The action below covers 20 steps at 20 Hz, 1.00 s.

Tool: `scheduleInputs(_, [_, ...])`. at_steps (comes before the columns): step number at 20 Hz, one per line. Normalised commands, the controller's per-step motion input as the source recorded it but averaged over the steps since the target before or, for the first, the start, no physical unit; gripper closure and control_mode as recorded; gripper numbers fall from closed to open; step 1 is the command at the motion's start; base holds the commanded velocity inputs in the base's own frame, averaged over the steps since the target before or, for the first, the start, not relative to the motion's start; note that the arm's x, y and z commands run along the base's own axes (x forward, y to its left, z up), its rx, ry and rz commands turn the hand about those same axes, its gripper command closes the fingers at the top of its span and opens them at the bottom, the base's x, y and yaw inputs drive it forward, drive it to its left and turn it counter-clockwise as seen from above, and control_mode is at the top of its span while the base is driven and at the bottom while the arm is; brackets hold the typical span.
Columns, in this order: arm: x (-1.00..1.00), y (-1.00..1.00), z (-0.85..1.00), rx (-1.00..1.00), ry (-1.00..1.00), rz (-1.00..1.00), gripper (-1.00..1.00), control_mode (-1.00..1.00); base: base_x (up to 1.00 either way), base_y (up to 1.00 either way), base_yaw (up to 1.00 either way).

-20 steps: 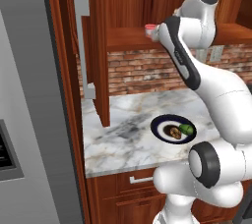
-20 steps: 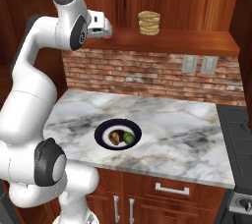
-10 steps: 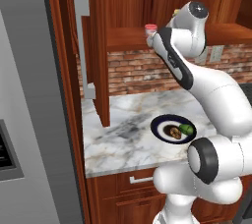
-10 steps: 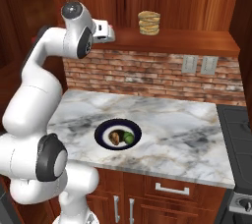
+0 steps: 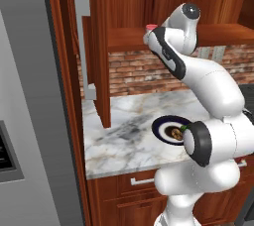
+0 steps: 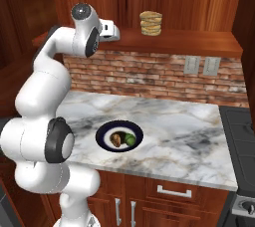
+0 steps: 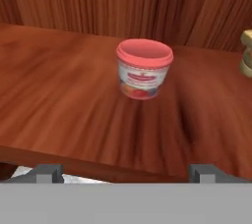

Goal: Pick the avocado and bread from the counter and place them on the plate. Then pick the jam from the cabinet and place it next to the plate. Lastly close the cabinet door.

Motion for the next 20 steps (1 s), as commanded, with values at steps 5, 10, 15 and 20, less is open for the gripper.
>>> scheduleInputs(5, [0.43,0.00,0.00,0.02,0.00,0.00,-1.00,-1.00,0.00,0.00,0.00])
scheduleInputs(10, [0.34,0.00,0.00,0.00,0.00,0.00,-1.00,-1.00,0.00,0.00,0.00])
scheduleInputs(15, [0.23,0.00,0.00,0.00,0.00,0.00,-1.00,-1.00,0.00,0.00,0.00])
scheduleInputs(20, [0.24,0.00,0.00,0.00,0.00,0.00,-1.00,-1.00,0.00,0.00,0.00])
